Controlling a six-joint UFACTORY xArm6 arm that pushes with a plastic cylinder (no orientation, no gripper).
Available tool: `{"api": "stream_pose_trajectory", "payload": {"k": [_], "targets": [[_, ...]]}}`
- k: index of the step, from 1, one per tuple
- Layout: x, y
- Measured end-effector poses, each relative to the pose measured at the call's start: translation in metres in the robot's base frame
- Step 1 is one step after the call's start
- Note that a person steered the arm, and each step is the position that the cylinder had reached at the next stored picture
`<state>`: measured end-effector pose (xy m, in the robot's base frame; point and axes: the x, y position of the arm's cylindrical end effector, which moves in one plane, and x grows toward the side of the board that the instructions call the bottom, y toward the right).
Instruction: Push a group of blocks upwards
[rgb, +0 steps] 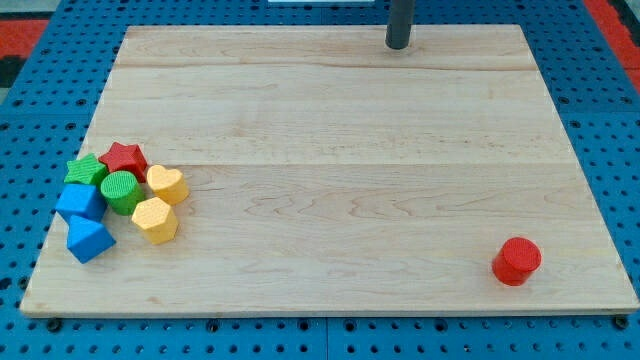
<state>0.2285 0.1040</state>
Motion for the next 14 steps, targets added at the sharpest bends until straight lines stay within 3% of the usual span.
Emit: {"api": "stream_pose_trajectory", "payload": {"k": [2, 3, 6, 8, 9, 10, 11, 12, 13, 14], "targets": [[0.009, 0.003], [0.061, 0.019], [0.21, -0.092], [0.332, -0.193], [0.37, -0.309], [0.358, -0.399], [0.305, -0.354], [0.303, -0.282], [0.311, -0.312], [0.353, -0.314]]}}
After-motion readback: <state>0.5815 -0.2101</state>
